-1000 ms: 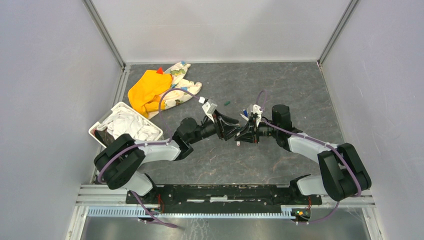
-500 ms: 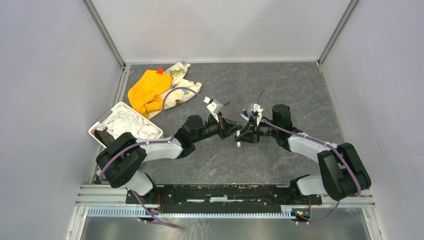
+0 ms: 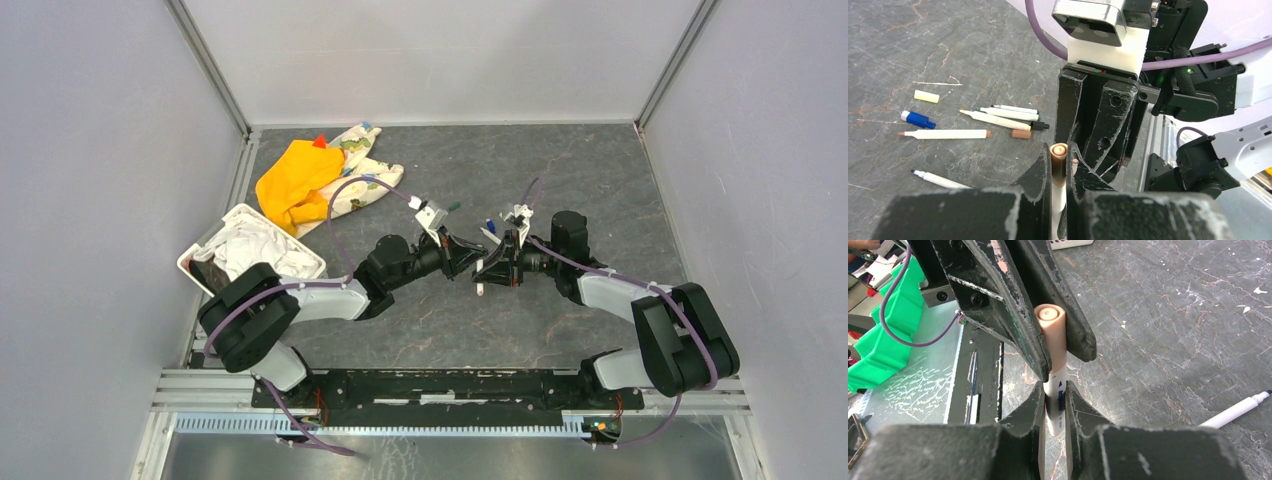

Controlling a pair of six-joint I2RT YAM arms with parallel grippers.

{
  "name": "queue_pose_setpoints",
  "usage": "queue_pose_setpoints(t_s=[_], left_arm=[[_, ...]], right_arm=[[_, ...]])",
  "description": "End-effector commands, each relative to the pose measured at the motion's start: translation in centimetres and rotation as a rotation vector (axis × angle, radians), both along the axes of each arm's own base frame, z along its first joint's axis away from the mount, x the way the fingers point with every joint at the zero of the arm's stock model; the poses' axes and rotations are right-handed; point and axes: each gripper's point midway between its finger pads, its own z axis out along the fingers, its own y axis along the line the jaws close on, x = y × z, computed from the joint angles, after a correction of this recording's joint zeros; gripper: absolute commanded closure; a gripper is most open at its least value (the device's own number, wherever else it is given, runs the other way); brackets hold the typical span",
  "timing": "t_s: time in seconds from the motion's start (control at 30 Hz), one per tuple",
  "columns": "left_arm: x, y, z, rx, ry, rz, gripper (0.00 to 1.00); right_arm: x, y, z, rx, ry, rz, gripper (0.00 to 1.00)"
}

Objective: Insert the pens into the pen caps
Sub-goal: Press the pen cap onto the pen.

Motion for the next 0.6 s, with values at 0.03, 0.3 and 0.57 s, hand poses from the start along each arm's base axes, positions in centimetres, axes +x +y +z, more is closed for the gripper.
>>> queue_pose_setpoints(t_s=[0.03, 0.3, 0.57], left_arm=[[-1.3, -0.1, -1.8, 0.019, 0.114, -0.061, 0.94], [1.2, 1.2, 4.5, -0.147, 0.108, 0.038, 0.53], [0.8, 2.7, 5.0, -0.127, 0.067, 0.07, 0.46]], right_arm=[[2.3, 0.1, 2.7, 0.028, -0.144, -0.035, 1.0], [2.0, 0.3, 2.7, 0.02, -0.155, -0.005, 1.0], [1.5, 0.4, 3.5, 0.041, -0.162, 0.014, 1.0]])
